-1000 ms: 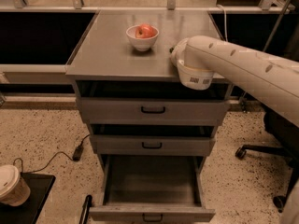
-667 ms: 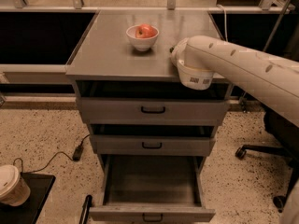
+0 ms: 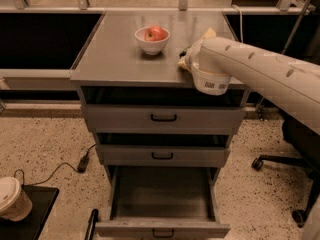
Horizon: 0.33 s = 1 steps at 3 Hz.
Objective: Pick green jalapeno chip bag from bottom drawer and place on counter
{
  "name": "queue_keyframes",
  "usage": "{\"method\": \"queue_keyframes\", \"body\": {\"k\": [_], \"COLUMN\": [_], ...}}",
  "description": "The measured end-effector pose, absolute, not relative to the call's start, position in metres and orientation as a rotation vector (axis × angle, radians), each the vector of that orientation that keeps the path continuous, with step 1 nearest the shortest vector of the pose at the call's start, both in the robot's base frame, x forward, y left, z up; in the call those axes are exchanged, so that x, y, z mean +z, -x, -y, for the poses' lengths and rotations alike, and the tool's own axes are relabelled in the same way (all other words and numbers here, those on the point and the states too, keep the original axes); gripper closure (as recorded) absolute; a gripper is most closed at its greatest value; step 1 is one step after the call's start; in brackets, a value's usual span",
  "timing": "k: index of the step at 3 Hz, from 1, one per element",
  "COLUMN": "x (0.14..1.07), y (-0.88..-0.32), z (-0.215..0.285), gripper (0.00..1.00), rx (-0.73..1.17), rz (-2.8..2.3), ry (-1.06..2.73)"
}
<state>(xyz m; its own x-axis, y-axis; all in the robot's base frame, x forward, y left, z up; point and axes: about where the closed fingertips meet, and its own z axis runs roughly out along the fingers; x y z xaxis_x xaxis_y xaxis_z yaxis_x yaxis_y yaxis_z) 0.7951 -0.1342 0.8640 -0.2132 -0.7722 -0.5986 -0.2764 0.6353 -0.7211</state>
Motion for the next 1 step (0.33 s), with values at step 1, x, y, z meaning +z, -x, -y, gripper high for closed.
{"method": "queue_keyframes", "body": {"k": [1], "x": [0.864], "y": [-0.7951], "z": [0.1342], "gripper": [0.0], "rx": [-0.574], "rz": [-1.779], "ry": [0.849]}}
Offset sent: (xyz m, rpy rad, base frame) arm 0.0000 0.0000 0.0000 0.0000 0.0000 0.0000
